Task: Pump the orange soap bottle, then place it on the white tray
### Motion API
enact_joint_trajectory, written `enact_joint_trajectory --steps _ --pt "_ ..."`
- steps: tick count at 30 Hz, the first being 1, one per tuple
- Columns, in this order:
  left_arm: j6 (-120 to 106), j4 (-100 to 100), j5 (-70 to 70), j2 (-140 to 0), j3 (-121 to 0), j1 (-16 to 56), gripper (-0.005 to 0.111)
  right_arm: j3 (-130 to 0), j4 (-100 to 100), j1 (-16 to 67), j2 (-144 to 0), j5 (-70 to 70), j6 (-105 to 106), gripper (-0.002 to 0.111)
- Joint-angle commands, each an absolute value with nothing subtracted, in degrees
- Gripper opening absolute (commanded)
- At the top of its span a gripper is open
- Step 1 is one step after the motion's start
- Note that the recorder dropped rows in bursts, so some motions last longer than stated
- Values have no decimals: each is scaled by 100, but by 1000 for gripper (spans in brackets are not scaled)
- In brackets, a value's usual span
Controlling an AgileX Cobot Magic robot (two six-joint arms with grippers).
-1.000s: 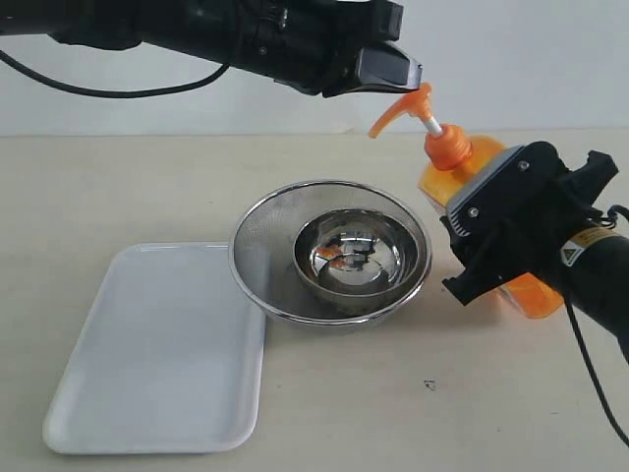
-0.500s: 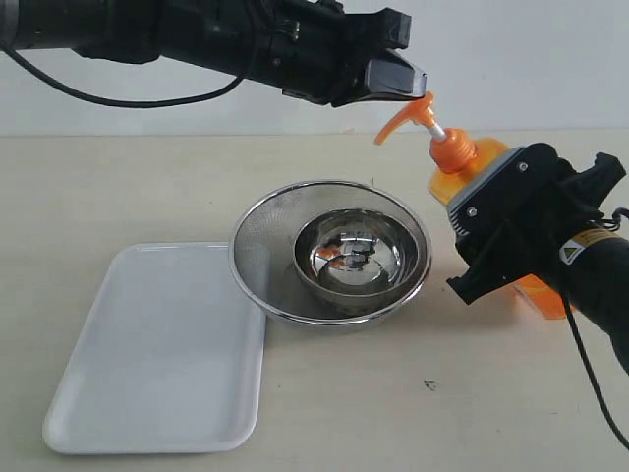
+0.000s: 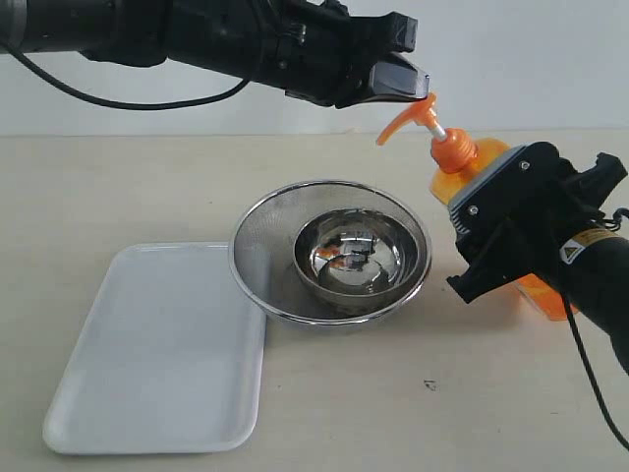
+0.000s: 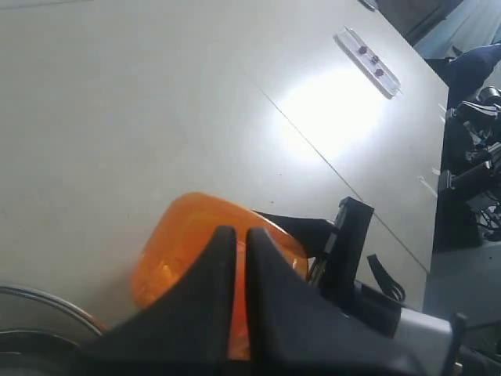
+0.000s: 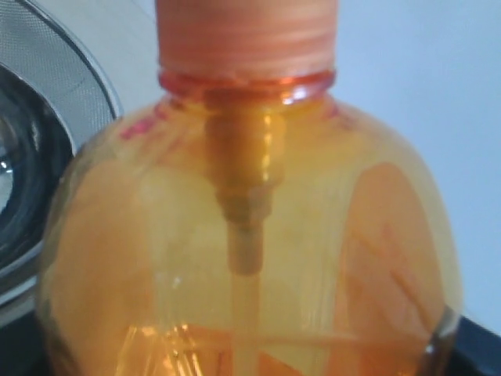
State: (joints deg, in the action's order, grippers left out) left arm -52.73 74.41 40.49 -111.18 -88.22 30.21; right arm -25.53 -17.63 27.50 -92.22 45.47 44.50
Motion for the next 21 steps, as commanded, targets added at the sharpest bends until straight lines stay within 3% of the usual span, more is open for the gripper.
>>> enact_joint_trajectory --steps 1,21 --pt "-5273 7040 4543 -11345 -8657 3256 5 -2649 -1236 2860 -9155 4944 4224 0" --pt "-5047 6758 4711 -10407 -8657 2650 5 -2649 -1474 2860 -9155 4944 4248 0"
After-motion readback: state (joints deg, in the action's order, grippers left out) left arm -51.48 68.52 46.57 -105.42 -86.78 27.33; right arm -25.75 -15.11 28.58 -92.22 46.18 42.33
